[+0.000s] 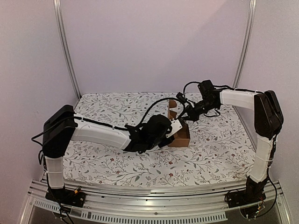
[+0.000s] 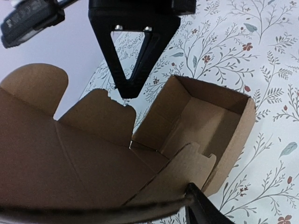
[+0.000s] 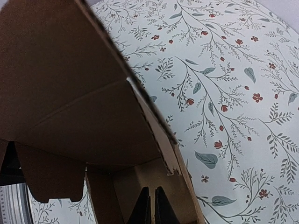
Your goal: Fold the paper box
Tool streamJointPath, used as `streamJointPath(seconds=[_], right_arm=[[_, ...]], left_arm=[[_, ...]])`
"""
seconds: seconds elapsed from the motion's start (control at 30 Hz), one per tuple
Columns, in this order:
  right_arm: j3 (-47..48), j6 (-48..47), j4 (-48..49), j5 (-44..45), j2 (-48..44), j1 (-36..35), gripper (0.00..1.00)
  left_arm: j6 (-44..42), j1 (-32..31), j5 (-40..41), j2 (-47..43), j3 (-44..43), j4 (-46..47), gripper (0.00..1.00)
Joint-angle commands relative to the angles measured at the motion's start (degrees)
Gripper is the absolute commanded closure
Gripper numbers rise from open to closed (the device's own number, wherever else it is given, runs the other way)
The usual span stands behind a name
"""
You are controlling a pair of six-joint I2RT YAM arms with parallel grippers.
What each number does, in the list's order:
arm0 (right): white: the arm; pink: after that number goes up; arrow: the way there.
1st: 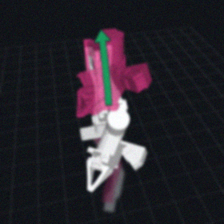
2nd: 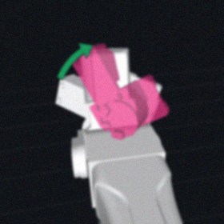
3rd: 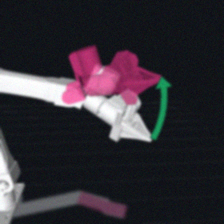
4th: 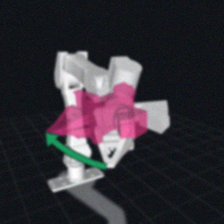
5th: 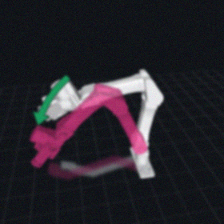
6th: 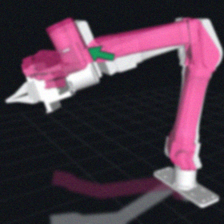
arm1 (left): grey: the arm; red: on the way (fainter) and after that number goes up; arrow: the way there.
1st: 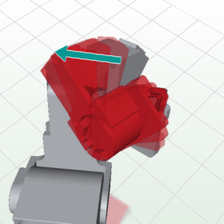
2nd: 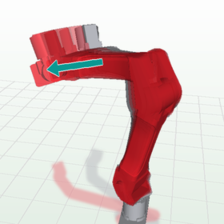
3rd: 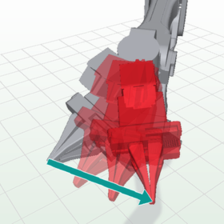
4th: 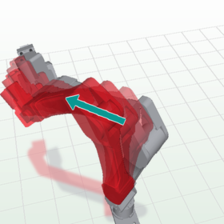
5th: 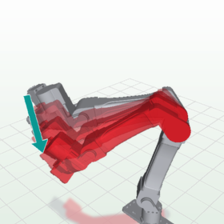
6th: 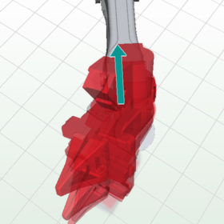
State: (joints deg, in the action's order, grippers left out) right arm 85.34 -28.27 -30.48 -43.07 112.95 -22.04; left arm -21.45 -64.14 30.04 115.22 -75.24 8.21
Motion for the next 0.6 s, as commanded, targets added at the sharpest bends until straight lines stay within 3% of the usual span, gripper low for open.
streamJointPath(seconds=[0.0,0.17,0.57], right_arm=[[-1.3,-0.9,0.2,-1.7,-0.1,0.7,0.95],[-1.9,-0.7,0.4,-3.5,0.0,1.6,0.94],[2.6,-0.6,1.5,-2.9,1.2,2.0,0.56]], left_arm=[[-0.3,-1.7,1.5,2.4,-2.4,-0.2,0.47],[-1.3,-2.6,3.6,4.6,-4.6,-0.2,0.47],[0.2,-1.6,2.5,1.6,-2.5,0.1,0.46]])
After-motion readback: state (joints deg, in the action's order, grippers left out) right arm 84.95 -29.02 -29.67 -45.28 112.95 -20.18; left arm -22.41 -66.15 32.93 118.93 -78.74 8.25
